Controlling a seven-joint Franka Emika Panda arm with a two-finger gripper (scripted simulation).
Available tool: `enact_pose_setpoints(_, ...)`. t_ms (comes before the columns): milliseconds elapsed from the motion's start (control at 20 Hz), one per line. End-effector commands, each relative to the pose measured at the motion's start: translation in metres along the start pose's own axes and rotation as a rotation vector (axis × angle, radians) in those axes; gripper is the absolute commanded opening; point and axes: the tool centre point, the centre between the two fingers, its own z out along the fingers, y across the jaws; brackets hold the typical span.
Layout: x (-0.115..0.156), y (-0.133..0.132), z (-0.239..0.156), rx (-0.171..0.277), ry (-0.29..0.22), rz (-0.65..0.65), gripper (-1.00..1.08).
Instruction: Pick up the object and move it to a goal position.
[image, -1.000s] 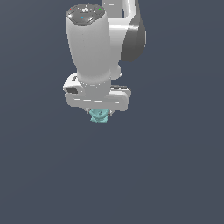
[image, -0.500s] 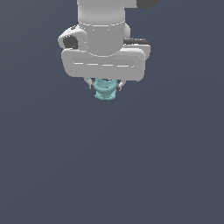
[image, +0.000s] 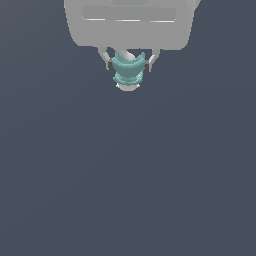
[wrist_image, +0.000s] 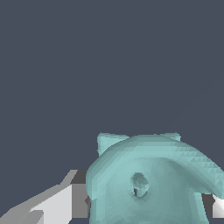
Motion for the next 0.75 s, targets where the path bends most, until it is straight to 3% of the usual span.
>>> enact_pose_setpoints(0, -0.001, -0.003, -0.013, 0.0, -0.002, 0.0, -1.0)
enact_pose_setpoints(700, 0.0, -0.01, -0.04, 0.0, -0.002, 0.0, -1.0)
